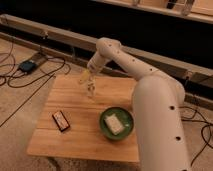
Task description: Knock the bottle over
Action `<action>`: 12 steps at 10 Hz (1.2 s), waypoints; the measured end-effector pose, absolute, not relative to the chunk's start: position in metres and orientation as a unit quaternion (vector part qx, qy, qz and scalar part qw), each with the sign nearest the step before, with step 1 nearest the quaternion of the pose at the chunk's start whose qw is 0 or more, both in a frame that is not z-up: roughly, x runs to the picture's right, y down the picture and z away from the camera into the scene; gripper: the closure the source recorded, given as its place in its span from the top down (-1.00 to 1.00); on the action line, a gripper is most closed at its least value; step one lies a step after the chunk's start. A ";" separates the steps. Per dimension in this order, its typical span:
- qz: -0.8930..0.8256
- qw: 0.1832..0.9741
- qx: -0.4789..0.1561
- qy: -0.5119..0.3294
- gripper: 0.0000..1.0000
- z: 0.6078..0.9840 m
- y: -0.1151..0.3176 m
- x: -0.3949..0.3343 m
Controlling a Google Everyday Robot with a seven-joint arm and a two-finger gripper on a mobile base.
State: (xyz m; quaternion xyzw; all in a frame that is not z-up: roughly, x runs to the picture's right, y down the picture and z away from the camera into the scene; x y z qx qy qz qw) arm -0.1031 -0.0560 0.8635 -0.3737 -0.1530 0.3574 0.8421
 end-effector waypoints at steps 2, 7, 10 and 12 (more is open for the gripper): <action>0.355 0.832 -0.398 -0.155 0.60 0.852 -0.043 -0.098; 0.353 0.795 -0.459 -0.180 0.60 0.813 -0.018 -0.096; 0.347 0.775 -0.493 -0.191 0.60 0.791 -0.002 -0.090; 0.345 0.772 -0.497 -0.195 0.60 0.789 0.001 -0.085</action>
